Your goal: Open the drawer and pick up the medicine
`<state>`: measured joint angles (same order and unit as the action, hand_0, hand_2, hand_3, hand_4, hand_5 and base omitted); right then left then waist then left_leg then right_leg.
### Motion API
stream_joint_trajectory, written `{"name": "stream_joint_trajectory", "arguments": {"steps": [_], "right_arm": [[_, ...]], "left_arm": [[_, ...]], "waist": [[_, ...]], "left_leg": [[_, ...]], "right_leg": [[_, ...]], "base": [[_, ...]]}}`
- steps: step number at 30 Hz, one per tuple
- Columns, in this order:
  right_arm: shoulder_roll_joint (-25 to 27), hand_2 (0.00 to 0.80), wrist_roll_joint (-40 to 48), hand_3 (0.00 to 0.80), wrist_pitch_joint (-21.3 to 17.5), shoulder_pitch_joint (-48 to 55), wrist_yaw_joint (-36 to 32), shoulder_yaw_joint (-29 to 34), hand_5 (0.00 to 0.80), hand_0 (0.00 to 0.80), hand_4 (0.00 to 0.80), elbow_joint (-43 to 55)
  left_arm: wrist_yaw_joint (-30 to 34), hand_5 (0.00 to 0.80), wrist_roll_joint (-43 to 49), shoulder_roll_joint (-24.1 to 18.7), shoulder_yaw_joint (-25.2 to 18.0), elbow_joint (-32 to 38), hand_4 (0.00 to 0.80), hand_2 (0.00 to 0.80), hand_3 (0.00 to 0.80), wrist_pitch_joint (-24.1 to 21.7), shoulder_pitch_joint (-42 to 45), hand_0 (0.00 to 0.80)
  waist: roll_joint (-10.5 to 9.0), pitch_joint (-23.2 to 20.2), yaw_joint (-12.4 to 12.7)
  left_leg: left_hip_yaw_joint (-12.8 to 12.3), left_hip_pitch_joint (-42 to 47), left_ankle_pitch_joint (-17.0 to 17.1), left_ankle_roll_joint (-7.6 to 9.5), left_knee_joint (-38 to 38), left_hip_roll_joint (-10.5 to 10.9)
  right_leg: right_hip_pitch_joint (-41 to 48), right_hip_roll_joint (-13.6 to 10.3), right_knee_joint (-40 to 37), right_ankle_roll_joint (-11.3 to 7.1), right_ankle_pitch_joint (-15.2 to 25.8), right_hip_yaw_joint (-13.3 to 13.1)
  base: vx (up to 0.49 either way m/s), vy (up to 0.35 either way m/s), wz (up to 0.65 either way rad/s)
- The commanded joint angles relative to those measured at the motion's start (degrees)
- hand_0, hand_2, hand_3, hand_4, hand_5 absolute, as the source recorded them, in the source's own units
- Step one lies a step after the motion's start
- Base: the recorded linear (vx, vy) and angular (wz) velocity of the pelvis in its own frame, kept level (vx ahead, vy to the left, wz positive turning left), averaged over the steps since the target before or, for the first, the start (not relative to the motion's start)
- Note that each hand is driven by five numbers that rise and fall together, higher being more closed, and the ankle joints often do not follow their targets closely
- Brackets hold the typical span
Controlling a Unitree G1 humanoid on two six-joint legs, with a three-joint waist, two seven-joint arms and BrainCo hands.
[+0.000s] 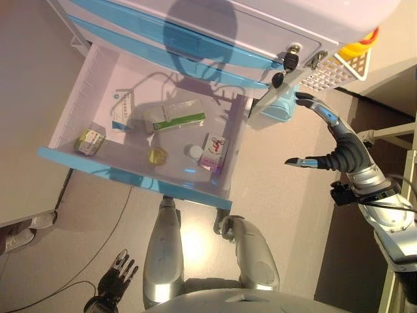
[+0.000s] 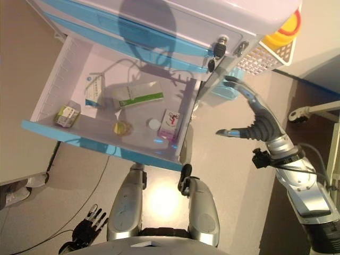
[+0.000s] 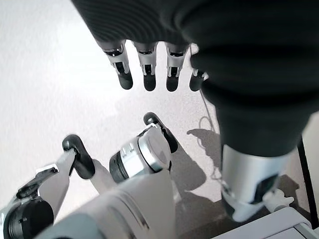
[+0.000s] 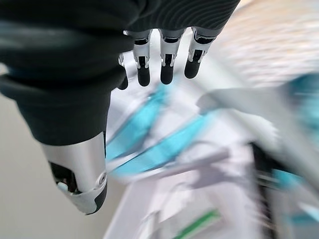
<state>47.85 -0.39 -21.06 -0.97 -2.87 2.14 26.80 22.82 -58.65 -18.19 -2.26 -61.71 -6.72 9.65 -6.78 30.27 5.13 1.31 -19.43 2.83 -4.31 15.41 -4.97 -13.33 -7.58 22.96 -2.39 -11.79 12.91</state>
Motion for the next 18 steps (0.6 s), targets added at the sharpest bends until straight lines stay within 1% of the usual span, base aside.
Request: {"name": "stream_joint_trajectory", "arguments": {"steps": [1,4,5,6,7,8,13,18], "right_arm": [[2.03,0.000,-2.23,0.000,-0.24,-2.86,-2.97,-1.87,0.000,0.000,0.000,3.91],[3.11,0.000,-1.75,0.000,1.16,-7.56,-6.46,-4.79,0.000,0.000,0.000,6.71],[3.29,0.000,-0.81,0.000,3.16,-10.52,-7.75,-6.67,0.000,0.000,0.000,7.50],[3.14,0.000,-1.33,0.000,4.04,-12.51,-8.33,-8.08,0.000,0.000,0.000,7.93],[3.02,0.000,-1.61,0.000,4.11,-13.47,-8.86,-8.83,0.000,0.000,0.000,8.02],[3.01,0.000,-1.58,0.000,5.61,-15.57,-9.29,-10.73,0.000,0.000,0.000,8.61],[1.60,0.000,-5.51,0.000,7.78,-19.81,-10.35,-16.04,0.000,0.000,0.000,8.98],[0.41,0.000,-8.12,0.000,10.28,-23.24,-10.18,-20.74,0.000,0.000,0.000,7.96]], "left_arm": [[-0.23,0.000,3.90,0.01,0.66,-2.73,0.000,0.000,0.000,-2.48,2.59,0.000],[-0.46,0.000,5.08,-0.43,1.12,-2.88,0.000,0.000,0.000,-3.31,2.01,0.000],[-0.80,0.000,5.57,-0.82,1.45,-2.55,0.000,0.000,0.000,-3.44,1.50,0.000],[-0.68,0.000,6.01,-1.04,1.82,-2.43,0.000,0.000,0.000,-3.69,1.17,0.000],[-0.72,0.000,6.37,-1.13,1.94,-2.29,0.000,0.000,0.000,-3.73,1.02,0.000],[-1.35,0.000,7.31,-1.46,2.67,-2.11,0.000,0.000,0.000,-4.32,0.66,0.000],[-3.25,0.000,10.49,-2.65,4.45,-1.19,0.000,0.000,0.000,-5.46,-0.21,0.000],[-4.18,0.000,10.76,-3.96,4.72,-1.42,0.000,0.000,0.000,-5.75,-1.08,0.000]], "waist": [[-0.57,-4.27,0.87],[-1.03,-4.20,1.81],[-1.33,-4.06,2.45],[-1.58,-4.04,2.93],[-1.69,-3.98,3.15],[-1.99,-3.93,3.89],[-3.00,-3.39,5.89],[-3.98,-2.64,7.64]], "left_leg": [[-1.64,2.72,-4.22,2.77,0.42,1.11],[-1.45,3.25,-4.32,2.77,0.01,1.06],[-1.33,3.39,-4.41,2.74,-0.02,1.05],[-1.14,3.44,-4.42,2.71,-0.13,1.05],[-1.06,3.54,-4.44,2.72,-0.16,1.04],[-0.83,3.61,-4.52,2.76,-0.27,1.04],[-0.09,3.76,-4.50,2.85,-0.82,1.05],[0.54,3.29,-4.47,2.83,-0.83,0.90]], "right_leg": [[1.49,-2.08,-6.95,-2.75,9.21,-0.92],[2.71,-2.21,-8.02,-3.05,9.66,-0.50],[3.35,-2.24,-8.57,-3.15,9.84,-0.27],[3.84,-2.29,-9.11,-3.22,10.03,0.00],[4.13,-2.33,-9.37,-3.25,10.14,0.12],[4.63,-2.32,-9.81,-3.37,10.33,0.44],[6.34,-2.13,-11.32,-3.80,10.82,1.19],[7.13,-1.99,-11.99,-4.12,11.08,1.97]], "base": [[0.003,-0.005,0.13],[0.007,-0.018,0.08],[0.004,-0.034,0.04],[0.002,-0.033,0.04],[0.003,-0.032,0.09],[0.006,-0.037,0.15],[0.002,-0.046,0.18],[-0.003,-0.045,0.11]]}}
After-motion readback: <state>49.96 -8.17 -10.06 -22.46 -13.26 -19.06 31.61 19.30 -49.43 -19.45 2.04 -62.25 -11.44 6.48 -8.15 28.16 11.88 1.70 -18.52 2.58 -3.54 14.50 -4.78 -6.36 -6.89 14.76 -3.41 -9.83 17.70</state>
